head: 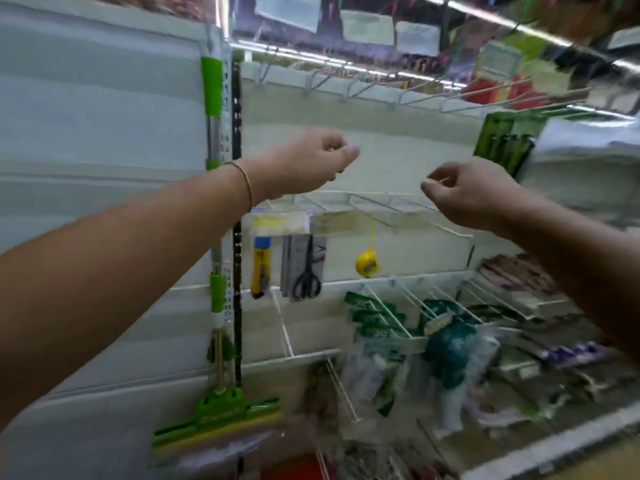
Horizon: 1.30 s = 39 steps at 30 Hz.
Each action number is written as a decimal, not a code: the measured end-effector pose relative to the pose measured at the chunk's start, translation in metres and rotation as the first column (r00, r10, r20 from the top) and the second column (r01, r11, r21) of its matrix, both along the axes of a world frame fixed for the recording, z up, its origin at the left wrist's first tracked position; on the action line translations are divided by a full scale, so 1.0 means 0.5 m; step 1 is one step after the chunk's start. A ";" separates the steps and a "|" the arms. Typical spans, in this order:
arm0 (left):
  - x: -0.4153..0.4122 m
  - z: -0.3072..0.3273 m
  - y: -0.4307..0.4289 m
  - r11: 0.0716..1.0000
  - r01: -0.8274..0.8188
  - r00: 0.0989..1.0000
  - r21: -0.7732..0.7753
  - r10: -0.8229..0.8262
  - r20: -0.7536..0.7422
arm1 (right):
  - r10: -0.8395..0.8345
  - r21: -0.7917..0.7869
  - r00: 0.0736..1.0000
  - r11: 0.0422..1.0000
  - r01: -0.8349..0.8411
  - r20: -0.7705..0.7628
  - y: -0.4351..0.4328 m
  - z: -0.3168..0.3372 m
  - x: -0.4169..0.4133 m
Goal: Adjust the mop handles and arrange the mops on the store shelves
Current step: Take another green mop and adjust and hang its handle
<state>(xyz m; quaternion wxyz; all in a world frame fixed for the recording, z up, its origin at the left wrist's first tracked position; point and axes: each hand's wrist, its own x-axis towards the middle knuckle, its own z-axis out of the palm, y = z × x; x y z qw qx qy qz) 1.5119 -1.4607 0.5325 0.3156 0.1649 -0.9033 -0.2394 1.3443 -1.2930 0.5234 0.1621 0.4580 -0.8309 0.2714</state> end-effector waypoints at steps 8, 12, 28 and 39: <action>-0.276 -0.029 0.235 0.962 0.245 0.955 -0.124 -0.217 0.201 | -0.262 0.119 0.965 0.958 0.261 -0.012 0.325 -0.046 -0.221; -0.398 -0.073 0.343 0.941 0.317 0.911 -0.116 -0.268 0.314 | -0.353 0.144 0.936 0.926 0.349 0.003 0.474 -0.073 -0.298; -0.773 -0.175 0.717 0.768 0.636 0.722 -0.075 -0.557 0.410 | -0.683 0.163 0.712 0.730 0.663 0.163 0.927 -0.191 -0.486; -1.077 -0.298 0.844 0.676 0.732 0.634 -0.083 -0.631 0.448 | -0.832 0.276 0.518 0.554 0.785 0.198 1.014 -0.329 -0.712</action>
